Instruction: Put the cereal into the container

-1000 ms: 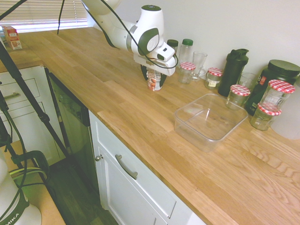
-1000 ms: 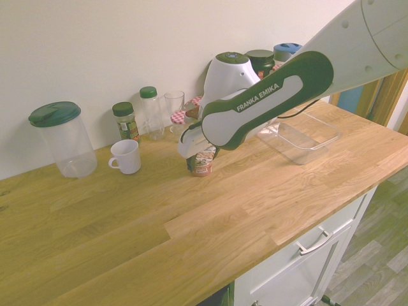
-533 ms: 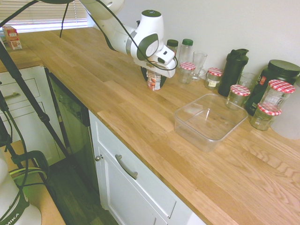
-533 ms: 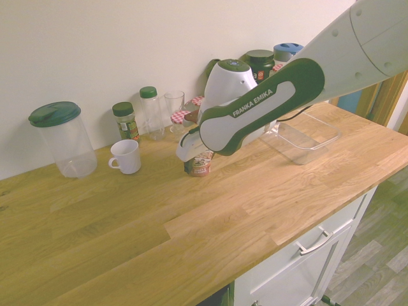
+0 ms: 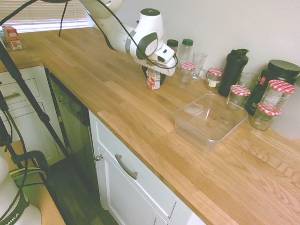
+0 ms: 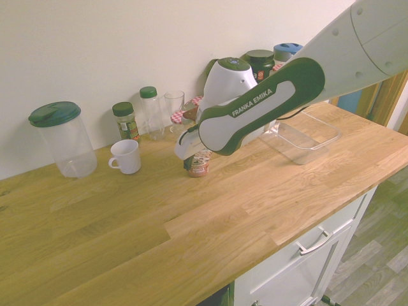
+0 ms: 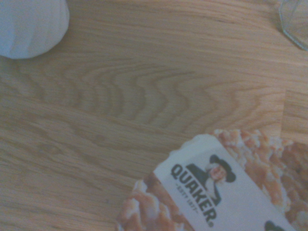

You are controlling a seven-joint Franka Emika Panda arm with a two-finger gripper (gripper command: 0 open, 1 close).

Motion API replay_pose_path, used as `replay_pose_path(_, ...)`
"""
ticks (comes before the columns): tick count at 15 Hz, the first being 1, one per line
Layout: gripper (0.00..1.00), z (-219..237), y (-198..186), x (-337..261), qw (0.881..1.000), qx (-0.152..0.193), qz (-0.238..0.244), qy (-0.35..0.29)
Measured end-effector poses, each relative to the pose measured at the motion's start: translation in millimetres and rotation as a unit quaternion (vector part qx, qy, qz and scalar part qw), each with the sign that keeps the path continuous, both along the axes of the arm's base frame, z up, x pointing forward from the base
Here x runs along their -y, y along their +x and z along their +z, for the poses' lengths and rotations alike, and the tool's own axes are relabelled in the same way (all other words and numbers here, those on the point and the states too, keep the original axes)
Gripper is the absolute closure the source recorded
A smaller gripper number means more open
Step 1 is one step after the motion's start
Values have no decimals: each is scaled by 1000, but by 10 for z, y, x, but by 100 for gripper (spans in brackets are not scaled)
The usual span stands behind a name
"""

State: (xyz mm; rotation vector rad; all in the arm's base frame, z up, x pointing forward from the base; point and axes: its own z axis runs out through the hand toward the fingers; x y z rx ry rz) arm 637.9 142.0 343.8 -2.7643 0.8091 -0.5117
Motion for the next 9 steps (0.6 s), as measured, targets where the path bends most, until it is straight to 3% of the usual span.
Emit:
replay_pose_path(5, 100, 88, -12, 132, 1000, 12, -16, -13)
replay_pose_path(9, 100, 571, -148, 420, 998, 49, -42, -28)
